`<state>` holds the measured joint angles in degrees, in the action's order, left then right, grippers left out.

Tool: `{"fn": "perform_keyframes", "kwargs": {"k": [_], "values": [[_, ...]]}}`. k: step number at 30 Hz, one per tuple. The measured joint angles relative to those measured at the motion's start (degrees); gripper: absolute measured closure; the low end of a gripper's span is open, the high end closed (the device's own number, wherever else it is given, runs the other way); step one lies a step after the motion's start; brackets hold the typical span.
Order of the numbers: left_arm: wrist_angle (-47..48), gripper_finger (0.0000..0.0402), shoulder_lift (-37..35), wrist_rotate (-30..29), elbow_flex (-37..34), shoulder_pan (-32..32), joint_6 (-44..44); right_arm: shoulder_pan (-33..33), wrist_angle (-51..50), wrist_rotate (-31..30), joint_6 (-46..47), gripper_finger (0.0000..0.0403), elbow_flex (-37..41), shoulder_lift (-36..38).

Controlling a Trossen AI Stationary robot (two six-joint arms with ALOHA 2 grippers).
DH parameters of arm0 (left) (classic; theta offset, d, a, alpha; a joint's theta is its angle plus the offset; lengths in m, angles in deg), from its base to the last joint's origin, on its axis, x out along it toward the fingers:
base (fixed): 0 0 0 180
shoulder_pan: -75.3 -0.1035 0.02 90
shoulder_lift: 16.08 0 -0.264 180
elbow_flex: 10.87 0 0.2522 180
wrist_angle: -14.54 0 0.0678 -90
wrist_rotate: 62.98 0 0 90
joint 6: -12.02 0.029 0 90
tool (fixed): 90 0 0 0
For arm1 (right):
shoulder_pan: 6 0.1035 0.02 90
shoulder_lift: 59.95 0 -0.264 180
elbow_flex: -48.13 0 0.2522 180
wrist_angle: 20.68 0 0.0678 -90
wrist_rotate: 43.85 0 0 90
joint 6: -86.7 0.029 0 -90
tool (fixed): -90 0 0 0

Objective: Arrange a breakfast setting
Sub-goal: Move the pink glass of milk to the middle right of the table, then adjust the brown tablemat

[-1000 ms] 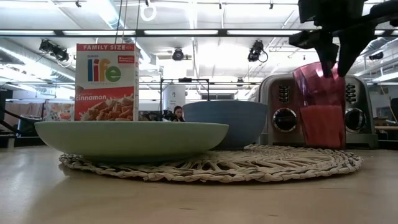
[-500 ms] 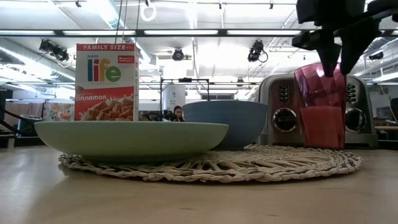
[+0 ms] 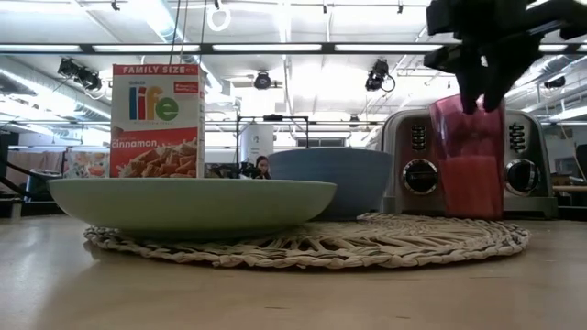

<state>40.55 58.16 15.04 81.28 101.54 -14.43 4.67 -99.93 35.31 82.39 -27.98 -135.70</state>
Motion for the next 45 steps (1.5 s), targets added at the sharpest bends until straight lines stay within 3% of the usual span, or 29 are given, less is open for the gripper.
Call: {"fn": "perform_keyframes", "kwargs": {"k": [8,15,22,34,39,45], "values": [[5.6,0.0301,0.0,-0.1,0.0,0.0,-3.2,-1.7,1.6,1.6,1.2,0.0274,0.0,0.0],[28.3,0.0301,0.5,-9.2,0.0,-2.1,-14.0,-1.7,1.5,2.9,1.3,0.0274,0.0,0.0],[43.8,0.0301,5.0,-8.6,0.0,-9.4,-18.0,-1.1,-0.3,1.4,1.9,0.0271,-1.2,0.0],[47.3,0.0301,17.8,-3.7,-1.2,-21.5,-11.1,1.9,-4.8,1.4,5.7,0.0244,-7.4,0.1],[35.5,0.0301,18.4,3.4,-12.3,-27.0,-9.1,6.6,-11.4,2.5,9.9,0.0239,-14.0,0.1],[19.9,0.0301,18.4,4.1,-22.4,-30.7,-13.1,12.4,-14.3,2.4,18.3,0.0240,-23.2,0.1]]}}
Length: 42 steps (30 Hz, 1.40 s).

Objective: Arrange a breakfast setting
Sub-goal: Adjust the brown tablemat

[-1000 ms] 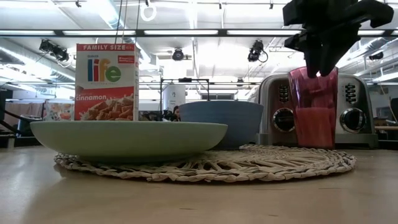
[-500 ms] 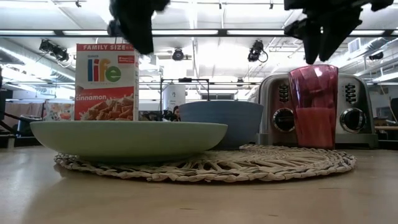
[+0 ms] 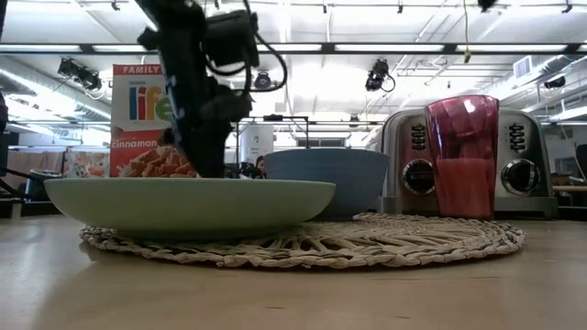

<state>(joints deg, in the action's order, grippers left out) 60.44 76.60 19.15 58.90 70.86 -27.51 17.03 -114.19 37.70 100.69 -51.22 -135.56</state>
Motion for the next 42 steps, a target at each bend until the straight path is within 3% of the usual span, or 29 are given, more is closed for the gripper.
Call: {"fn": "perform_keyframes", "kwargs": {"k": [4,14,21,27,31,42], "values": [[-8.7,0.0301,0.0,-0.1,-4.5,0.8,-2.5,1.7,0.0,-3.3,3.6,0.0240,-3.3,0.0],[-17.6,0.0301,0.7,-2.5,-11.3,6.4,-4.8,1.8,0.0,-4.0,4.4,0.0240,-4.3,0.0],[-19.3,0.0301,4.7,-3.7,-11.1,12.0,-5.3,2.4,1.9,-3.3,-0.2,0.0240,-4.3,-0.5],[-17.9,0.0301,5.0,-3.0,-10.3,14.0,-5.0,7.1,6.2,-4.9,-2.0,0.0240,-4.3,-6.2],[-17.5,0.0301,5.0,-2.4,-10.3,14.6,-4.3,9.6,6.7,-8.6,0.9,0.0241,-4.3,-10.2],[-17.3,0.0313,5.0,-0.8,-10.4,19.2,-0.1,14.9,8.6,-11.4,11.5,0.0241,-4.2,-14.7]]}}
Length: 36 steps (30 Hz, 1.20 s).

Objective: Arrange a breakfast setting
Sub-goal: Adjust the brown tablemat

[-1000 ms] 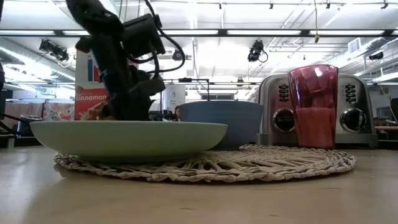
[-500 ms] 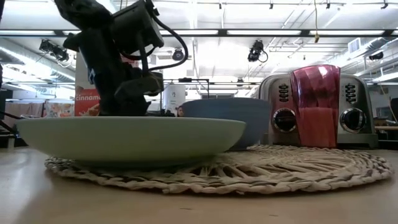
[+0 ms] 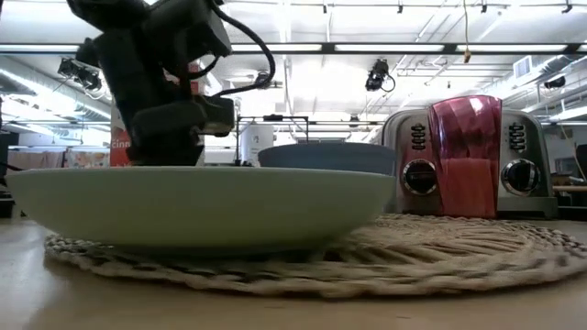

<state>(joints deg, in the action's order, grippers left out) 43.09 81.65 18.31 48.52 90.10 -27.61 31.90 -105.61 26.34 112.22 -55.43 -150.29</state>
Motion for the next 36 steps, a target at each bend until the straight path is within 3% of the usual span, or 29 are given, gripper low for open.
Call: {"fn": "perform_keyframes", "kwargs": {"k": [9,15,27,32,36], "values": [[0.3,0.0313,0.0,0.7,0.0,1.5,2.6,0.8,6.1,0.8,5.3,0.0241,0.1,-11.9],[1.1,0.0313,0.1,0.8,0.7,1.3,7.1,1.2,8.4,-2.2,20.0,0.0241,2.4,-18.2],[7.6,0.0313,0.5,2.5,5.8,0.4,13.2,1.6,33.0,0.9,29.9,0.0241,26.1,-17.2],[11.7,0.0313,0.5,2.8,9.2,0.5,13.5,2.2,43.4,5.5,30.6,0.0244,28.2,-17.2],[15.9,0.0313,-0.3,2.5,10.2,0.4,13.5,3.3,43.7,8.6,31.3,0.0247,26.9,-17.2]]}}
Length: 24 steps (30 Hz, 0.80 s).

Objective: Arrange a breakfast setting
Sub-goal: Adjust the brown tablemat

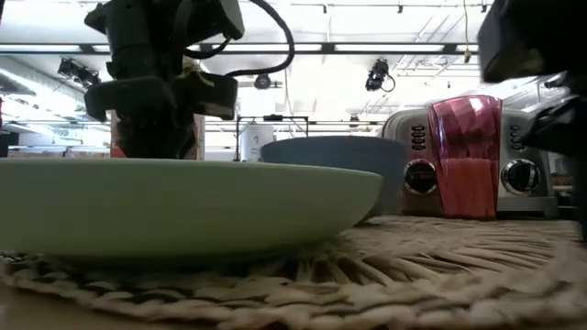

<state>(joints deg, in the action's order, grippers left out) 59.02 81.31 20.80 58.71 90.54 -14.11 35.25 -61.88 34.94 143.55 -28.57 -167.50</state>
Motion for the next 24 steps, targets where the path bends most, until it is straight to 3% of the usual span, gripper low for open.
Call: {"fn": "perform_keyframes", "kwargs": {"k": [5,9,14,24], "values": [[3.9,0.0313,-2.7,-2.4,0.1,0.0,-0.2,0.2,-0.1,5.7,-1.8,0.0248,-3.5,0.6],[2.4,0.0313,-3.7,-7.5,-1.0,-0.7,-0.9,-0.1,-3.4,-0.8,-1.5,0.0248,-5.4,2.4],[-5.6,0.0313,-3.5,-8.1,-6.4,-2.0,-3.2,-1.1,-8.8,-7.2,-1.5,0.0248,-4.3,0.9],[-9.5,0.0313,-3.8,-6.1,-11.1,0.6,-4.8,-1.1,0.2,-1.6,-4.4,0.0248,-1.3,-1.7]]}}
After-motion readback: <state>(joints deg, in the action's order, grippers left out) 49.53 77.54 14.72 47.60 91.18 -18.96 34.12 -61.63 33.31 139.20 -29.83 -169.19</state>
